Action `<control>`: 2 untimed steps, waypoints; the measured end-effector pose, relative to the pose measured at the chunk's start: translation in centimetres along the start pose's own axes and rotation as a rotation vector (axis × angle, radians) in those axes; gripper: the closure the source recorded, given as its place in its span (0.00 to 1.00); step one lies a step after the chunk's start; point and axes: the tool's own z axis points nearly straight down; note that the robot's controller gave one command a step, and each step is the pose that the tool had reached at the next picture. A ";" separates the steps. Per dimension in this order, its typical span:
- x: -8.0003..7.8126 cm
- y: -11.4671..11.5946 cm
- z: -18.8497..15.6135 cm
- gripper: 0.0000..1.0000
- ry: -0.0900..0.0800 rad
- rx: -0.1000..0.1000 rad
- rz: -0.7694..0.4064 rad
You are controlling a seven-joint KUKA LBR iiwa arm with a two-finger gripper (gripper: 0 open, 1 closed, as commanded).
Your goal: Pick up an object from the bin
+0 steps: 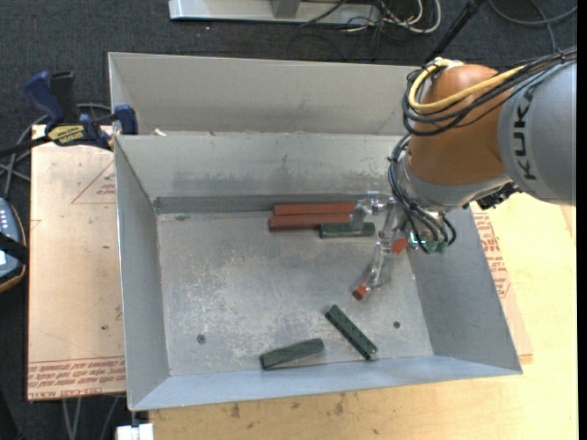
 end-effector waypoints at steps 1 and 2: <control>-0.2 0.0 -0.4 0.00 -0.007 0.001 -0.001; -0.8 -2.1 3.2 0.00 -0.011 0.001 -0.135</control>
Offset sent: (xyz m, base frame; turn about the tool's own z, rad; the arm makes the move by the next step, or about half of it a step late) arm 0.0166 -0.0674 -0.1122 -0.4079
